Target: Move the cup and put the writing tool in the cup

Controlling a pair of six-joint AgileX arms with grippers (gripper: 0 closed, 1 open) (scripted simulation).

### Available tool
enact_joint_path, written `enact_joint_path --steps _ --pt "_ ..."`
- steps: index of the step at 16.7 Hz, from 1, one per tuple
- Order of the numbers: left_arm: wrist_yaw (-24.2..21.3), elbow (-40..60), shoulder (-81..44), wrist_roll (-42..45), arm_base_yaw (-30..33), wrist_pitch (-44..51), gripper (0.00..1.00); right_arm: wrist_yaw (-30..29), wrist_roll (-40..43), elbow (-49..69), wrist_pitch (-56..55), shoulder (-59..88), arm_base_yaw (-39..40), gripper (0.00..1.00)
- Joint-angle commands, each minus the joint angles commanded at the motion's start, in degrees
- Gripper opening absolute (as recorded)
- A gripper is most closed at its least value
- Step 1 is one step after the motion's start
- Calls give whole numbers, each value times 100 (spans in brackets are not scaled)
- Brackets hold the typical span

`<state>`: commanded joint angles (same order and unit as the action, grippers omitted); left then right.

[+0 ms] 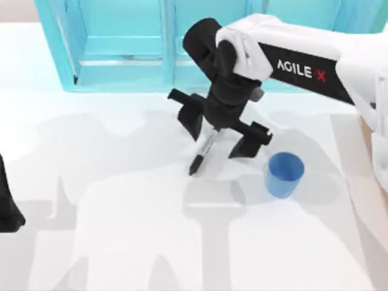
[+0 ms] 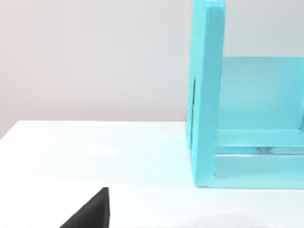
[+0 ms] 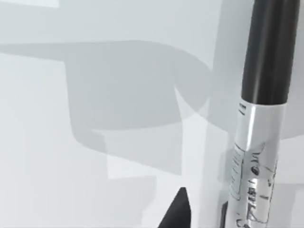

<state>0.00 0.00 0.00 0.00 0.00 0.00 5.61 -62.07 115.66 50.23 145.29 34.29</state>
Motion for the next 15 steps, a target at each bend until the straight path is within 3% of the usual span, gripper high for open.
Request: enact_joint_path --steps 3,4,11,15 --pt "0 0 0 0 0 0 100 0 0 0 0 0 0 2" --pt "0 0 0 0 0 0 100 0 0 0 0 0 0 0" --pt "0 0 0 0 0 0 100 0 0 0 0 0 0 0" --pt "0 0 0 0 0 0 100 -212 142 -299 529 -728 54 0"
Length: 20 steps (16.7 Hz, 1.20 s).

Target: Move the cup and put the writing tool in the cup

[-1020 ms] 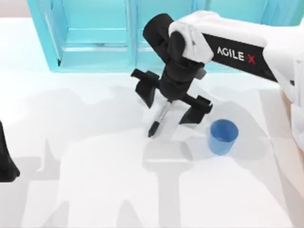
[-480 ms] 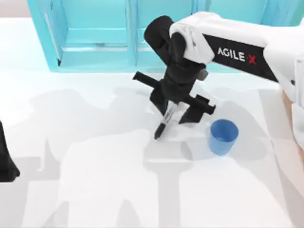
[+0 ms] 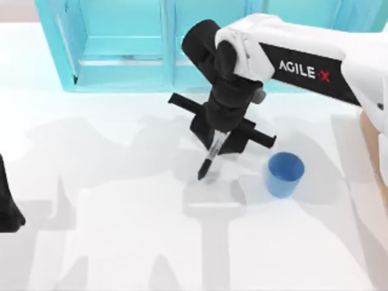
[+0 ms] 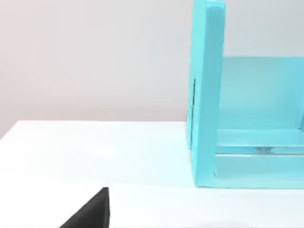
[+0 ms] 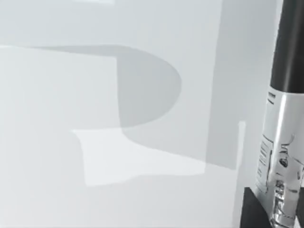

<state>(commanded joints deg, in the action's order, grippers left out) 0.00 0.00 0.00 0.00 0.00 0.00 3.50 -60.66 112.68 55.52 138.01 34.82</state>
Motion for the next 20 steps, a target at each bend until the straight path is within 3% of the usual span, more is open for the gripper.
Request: enact_joint_path --steps 8,14,17,20 --pt "0 0 0 0 0 0 100 -93 -639 -1258 574 -1946 637 0" --pt "0 0 0 0 0 0 100 -94 -703 -1367 623 -2078 672 0" --pt "0 0 0 0 0 0 100 -302 -445 -1568 273 -2099 705 0" --pt "0 0 0 0 0 0 100 -877 125 -2059 -604 -2146 790 0"
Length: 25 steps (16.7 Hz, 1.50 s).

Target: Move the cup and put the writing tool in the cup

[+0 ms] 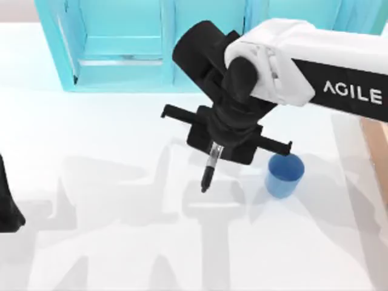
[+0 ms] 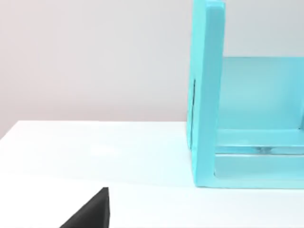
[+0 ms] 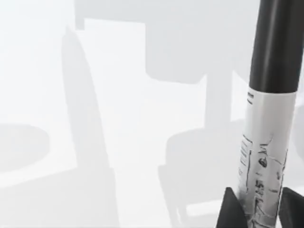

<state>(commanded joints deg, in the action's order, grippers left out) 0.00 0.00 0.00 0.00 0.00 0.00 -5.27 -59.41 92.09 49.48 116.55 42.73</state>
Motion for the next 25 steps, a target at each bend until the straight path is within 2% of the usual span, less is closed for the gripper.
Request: enact_joint_path --steps 3,12,17,21,25 --pt "0 0 0 0 0 0 100 -913 793 -719 -1286 -107 156 0" --pt "0 0 0 0 0 0 100 -4479 3797 -3518 -6163 -1017 1008 0" --pt "0 0 0 0 0 0 100 -6188 5205 -4879 -8713 -1795 1568 0" --pt "0 0 0 0 0 0 100 -7138 5924 -5563 -10231 -2333 1972 0" --pt "0 0 0 0 0 0 100 -7546 6223 -5821 -10884 -2608 2198 0"
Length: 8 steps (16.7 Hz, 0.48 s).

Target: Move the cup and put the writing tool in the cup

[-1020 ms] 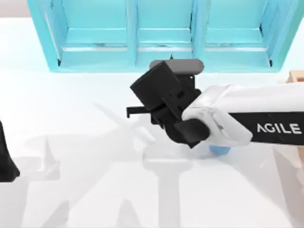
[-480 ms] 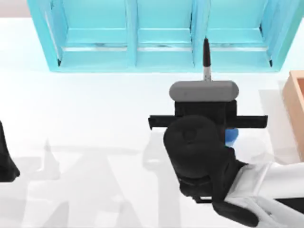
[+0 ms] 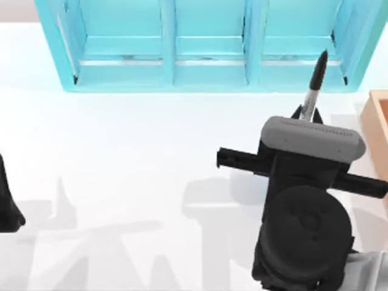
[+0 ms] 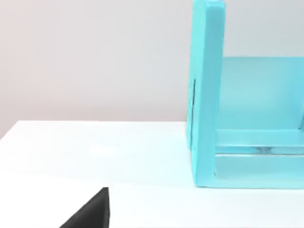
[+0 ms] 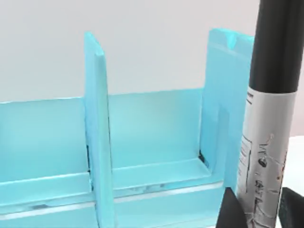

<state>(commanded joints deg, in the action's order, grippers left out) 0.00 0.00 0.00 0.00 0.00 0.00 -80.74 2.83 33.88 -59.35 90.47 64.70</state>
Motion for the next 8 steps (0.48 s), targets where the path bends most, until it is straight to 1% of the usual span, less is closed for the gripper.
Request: enact_joint_path --steps 6,8 --pt "0 0 0 0 0 0 100 23 -10 15 -11 30 -41 0" --pt "0 0 0 0 0 0 100 198 -36 30 -78 129 -202 0"
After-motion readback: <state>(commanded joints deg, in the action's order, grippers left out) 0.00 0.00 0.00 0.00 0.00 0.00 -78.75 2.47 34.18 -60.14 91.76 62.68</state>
